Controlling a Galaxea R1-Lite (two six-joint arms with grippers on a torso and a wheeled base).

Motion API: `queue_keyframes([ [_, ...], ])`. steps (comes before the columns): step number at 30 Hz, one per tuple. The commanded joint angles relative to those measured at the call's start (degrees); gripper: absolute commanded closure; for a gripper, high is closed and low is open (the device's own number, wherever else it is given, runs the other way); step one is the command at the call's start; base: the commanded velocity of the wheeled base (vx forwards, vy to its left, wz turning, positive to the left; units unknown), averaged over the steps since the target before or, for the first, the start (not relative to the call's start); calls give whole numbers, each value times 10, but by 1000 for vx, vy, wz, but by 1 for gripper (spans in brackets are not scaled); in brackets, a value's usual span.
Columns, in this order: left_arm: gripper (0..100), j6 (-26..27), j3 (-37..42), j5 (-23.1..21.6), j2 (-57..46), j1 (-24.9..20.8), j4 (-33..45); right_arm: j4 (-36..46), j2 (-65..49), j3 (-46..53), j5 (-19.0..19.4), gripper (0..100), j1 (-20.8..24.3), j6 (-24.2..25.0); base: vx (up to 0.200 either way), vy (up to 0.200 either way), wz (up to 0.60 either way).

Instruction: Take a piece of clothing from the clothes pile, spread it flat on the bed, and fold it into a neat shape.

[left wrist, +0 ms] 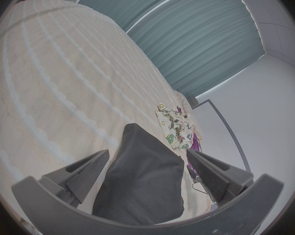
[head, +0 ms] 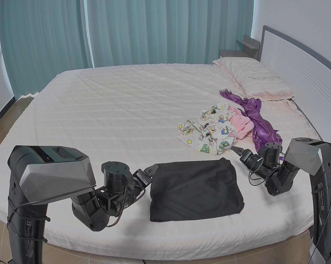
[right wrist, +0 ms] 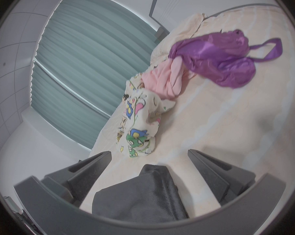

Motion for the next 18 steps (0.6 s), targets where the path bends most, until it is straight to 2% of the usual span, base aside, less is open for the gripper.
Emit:
queue_keyframes([
  [1,0,7,4,1,-27,15,-18,-33,-101,93,-8,0,-19,-2,0,0,0],
  [5,0,11,33,1,-87,29,-34,-64,-175,177,-10,0,-19,-10,0,0,0],
  [8,0,67,59,2,-181,42,-36,-107,-282,281,-12,0,-24,-48,0,0,0],
  [10,0,87,66,1,-203,43,-34,-110,-307,301,-12,0,-25,-57,0,0,0],
  [11,0,131,78,1,-252,44,-27,-111,-363,342,-12,0,-25,-76,0,0,0],
  [16,0,220,113,15,-367,44,35,-111,-505,430,-12,0,-20,-119,0,0,0],
  [18,0,244,136,37,-415,46,42,-111,-560,466,-11,0,-20,-171,0,0,0],
])
